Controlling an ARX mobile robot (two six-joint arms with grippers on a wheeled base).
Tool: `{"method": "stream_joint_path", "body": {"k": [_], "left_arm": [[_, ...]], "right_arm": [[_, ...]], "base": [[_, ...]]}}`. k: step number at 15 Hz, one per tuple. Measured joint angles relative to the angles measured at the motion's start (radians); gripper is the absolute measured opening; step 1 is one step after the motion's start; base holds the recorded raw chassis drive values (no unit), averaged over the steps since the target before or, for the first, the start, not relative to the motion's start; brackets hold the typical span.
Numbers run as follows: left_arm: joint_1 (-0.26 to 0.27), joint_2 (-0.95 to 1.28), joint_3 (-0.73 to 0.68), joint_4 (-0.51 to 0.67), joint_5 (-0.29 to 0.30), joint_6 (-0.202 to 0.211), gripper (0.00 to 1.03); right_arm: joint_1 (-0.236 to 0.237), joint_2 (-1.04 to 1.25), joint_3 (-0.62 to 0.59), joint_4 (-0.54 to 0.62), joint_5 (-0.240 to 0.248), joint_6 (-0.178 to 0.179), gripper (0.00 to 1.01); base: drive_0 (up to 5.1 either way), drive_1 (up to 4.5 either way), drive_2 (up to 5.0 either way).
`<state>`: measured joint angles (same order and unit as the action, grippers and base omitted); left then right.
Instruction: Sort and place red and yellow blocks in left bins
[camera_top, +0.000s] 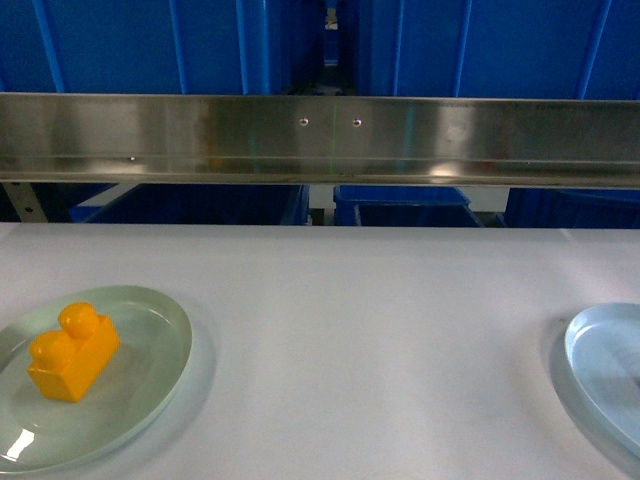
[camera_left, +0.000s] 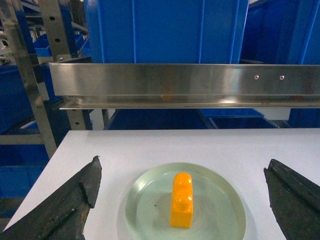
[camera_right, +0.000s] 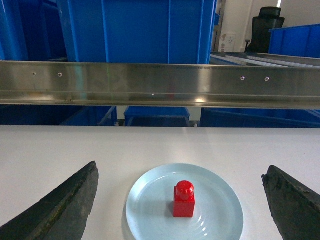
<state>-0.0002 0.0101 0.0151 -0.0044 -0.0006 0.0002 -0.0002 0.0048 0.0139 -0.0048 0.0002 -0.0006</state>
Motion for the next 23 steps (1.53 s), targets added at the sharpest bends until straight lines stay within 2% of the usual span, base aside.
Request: {"method": "stream_joint_path", "body": {"k": [23], "left_arm": [[0.0,0.0,0.0,0.0,0.0,0.0,0.98]], "right_arm": [[0.0,0.0,0.0,0.0,0.0,0.0,0.98]], "base": [[0.0,0.0,0.0]]}}
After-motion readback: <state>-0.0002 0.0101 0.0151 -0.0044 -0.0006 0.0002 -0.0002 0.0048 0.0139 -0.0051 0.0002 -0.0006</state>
